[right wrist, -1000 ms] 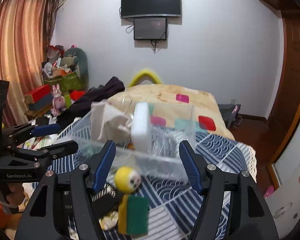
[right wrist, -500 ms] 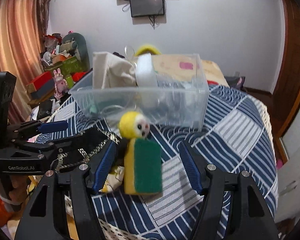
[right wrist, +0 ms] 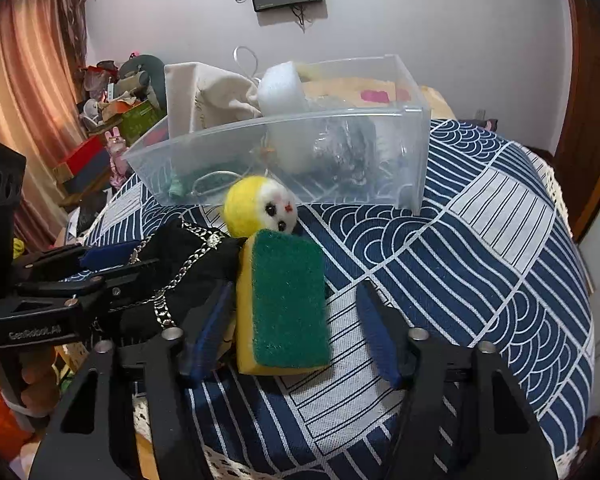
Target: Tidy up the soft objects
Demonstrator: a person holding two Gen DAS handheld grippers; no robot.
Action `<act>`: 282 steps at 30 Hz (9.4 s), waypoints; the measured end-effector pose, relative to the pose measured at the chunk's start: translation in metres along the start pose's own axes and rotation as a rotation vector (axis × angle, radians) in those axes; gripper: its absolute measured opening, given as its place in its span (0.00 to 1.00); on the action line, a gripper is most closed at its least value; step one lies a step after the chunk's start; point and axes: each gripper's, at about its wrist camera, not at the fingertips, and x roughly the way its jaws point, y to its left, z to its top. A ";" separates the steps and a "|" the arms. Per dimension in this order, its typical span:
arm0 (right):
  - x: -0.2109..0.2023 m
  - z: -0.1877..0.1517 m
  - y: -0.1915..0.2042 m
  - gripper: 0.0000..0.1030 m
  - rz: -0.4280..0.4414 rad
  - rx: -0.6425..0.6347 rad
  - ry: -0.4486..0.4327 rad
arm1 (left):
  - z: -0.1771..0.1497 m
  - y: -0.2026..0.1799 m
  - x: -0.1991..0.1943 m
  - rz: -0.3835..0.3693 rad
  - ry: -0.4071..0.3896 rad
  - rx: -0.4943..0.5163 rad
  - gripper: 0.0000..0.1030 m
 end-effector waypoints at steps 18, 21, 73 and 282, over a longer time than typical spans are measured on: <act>-0.023 0.005 -0.003 0.36 -0.061 -0.026 -0.091 | 0.006 -0.001 -0.033 0.005 -0.107 0.026 0.13; -0.026 0.006 -0.003 0.36 -0.071 -0.032 -0.104 | 0.011 0.001 -0.044 0.008 -0.142 0.017 0.13; 0.014 0.093 -0.003 0.36 -0.165 -0.093 -0.175 | 0.124 0.029 0.017 0.132 -0.207 -0.019 0.13; -0.120 0.054 0.054 1.00 -0.126 -0.126 -0.562 | 0.037 -0.030 -0.166 0.145 -0.581 0.100 0.99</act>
